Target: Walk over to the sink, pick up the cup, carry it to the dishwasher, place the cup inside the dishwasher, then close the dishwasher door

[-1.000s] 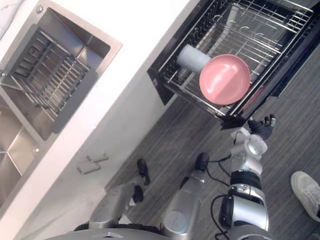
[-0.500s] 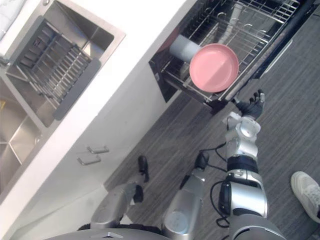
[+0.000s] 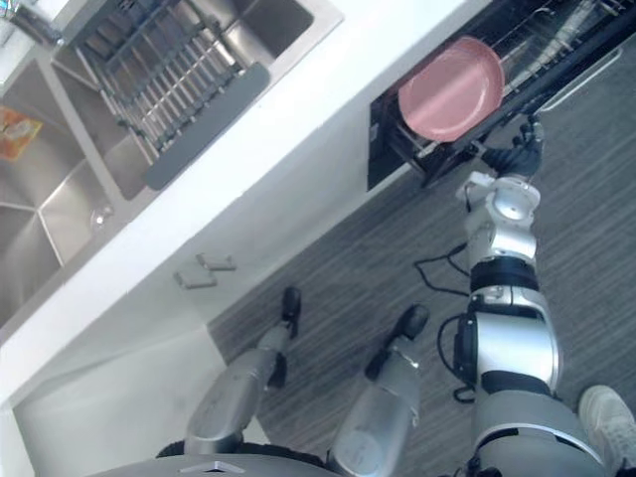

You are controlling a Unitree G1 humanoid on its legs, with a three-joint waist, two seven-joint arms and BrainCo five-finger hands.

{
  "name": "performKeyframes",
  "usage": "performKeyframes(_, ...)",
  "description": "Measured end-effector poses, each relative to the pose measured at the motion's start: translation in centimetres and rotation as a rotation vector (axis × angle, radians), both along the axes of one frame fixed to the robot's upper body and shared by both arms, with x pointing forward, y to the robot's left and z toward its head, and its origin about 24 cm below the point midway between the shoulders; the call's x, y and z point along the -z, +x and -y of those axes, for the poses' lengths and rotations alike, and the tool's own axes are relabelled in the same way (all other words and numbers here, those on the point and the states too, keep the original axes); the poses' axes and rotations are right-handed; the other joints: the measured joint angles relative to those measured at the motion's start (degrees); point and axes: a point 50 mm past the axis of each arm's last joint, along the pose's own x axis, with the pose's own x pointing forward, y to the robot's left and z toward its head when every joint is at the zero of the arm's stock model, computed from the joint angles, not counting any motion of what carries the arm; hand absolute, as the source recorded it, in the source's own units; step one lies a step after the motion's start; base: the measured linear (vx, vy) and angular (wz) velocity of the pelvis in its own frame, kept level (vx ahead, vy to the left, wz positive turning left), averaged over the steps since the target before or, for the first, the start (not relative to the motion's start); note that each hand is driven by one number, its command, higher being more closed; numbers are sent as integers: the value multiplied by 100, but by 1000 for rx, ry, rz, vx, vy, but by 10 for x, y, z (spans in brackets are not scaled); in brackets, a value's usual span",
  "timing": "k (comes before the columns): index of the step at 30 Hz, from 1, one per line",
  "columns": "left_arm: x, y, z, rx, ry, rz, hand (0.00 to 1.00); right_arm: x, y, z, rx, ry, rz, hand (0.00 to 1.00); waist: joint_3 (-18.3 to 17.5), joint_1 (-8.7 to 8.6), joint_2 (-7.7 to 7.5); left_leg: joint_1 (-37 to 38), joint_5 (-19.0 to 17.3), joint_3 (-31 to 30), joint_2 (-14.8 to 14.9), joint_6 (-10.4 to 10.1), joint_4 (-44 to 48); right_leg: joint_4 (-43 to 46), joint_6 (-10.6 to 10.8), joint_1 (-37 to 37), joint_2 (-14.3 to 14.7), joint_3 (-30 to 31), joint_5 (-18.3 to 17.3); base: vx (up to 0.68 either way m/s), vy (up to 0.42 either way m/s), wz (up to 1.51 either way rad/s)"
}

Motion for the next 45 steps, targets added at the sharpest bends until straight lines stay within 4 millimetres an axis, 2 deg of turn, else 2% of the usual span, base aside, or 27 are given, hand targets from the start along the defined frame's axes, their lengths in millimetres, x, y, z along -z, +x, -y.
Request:
performKeyframes(4,-1,2,1,0,-17,26,0,-19,-1,9,28,-35,8,0,-8,140,11,-239,63,-288,1,-68,-17,-5,-21,-78,-1,-241,-31,-44,-136,25)
performKeyframes(6,-1,3,1,-8,-33,37,0,-31,-3,14,47,-47,27,0,-15,285,22,-390,83,-423,9,-88,-4,8,-45,-180,19,-314,-31,-43,-148,19)
performKeyframes(9,-1,4,2,1,-42,44,0,-45,-6,21,80,-62,40,0,-82,409,113,-619,104,-759,9,-120,57,29,-67,-195,41,-593,-75,-27,-141,37)
performKeyframes(12,-3,7,3,5,-56,74,0,-55,-15,33,145,-46,77,0,-122,690,167,-824,123,-1036,54,-149,87,86,-97,-216,97,-873,-175,-23,-138,34)
performKeyframes(16,-3,11,3,7,-59,89,0,-65,-23,42,208,-13,135,0,-123,923,168,-988,172,-1249,89,-216,84,337,-125,-325,95,-1036,-382,-6,-140,27)
performKeyframes(18,-3,11,3,6,-59,91,0,-68,-28,50,232,-21,138,0,-122,932,167,-1025,196,-1331,96,-229,82,454,-166,-356,91,-1054,-471,2,-147,16)
performKeyframes(21,-4,12,3,4,-60,100,0,-66,-26,47,218,-25,135,0,-122,947,167,-1031,179,-1346,147,-252,95,563,-148,-385,114,-1059,-594,-32,-145,0)
performKeyframes(26,-5,15,3,-14,-70,144,0,-70,-26,46,213,-21,173,0,-122,1072,166,-1190,155,-1344,319,-292,104,648,-204,-566,259,-1063,-666,-72,-109,-4)
performKeyframes(31,-8,22,1,-19,-57,197,0,-67,-24,44,217,-4,164,0,-117,1092,159,-1137,193,-1323,396,-309,85,810,-255,-578,278,-1049,-776,-59,-83,-1)
performKeyframes(34,-13,33,-1,-35,-43,268,0,-56,-20,38,204,25,153,0,-94,1062,127,-976,213,-1269,424,-290,60,962,-279,-536,274,-958,-882,-22,-87,-7)
performKeyframes(37,-19,45,-4,-48,-14,342,0,-24,-11,21,145,94,135,0,48,956,-68,-596,219,-1134,475,-298,-36,1090,-312,-321,277,-849,-979,13,-95,-11)
performKeyframes(39,-24,53,-12,-85,12,387,0,15,-7,0,65,112,87,0,232,755,-331,-230,152,-944,495,-245,-41,1087,-293,4,292,-786,-1048,26,-82,-10)
performKeyframes(40,-24,54,-14,-98,22,389,0,25,-7,-6,44,121,75,0,277,692,-401,-138,133,-906,505,-258,-41,1057,-291,82,310,-769,-1049,34,-64,-23)
performKeyframes(41,-27,58,-18,-114,36,405,0,46,-8,-18,13,128,44,0,336,593,-572,36,82,-793,529,-245,-42,977,-281,226,359,-685,-1035,34,-52,-35)
performKeyframes(42,-29,60,-26,-119,47,410,0,71,-12,-29,-11,150,5,0,373,513,-748,224,18,-681,567,-261,-43,867,-276,375,439,-575,-1002,37,-46,-42)
performKeyframes(43,-30,62,-29,-125,50,413,0,84,-15,-35,-21,169,-15,0,391,476,-829,330,-8,-628,583,-258,-42,798,-266,472,478,-531,-978,45,-33,-38)
performKeyframes(45,-32,62,-36,-141,58,404,0,125,-32,-54,-53,204,-82,0,328,326,-1043,629,-72,-384,627,-255,-42,540,-251,824,582,-484,-866,48,-16,-34)
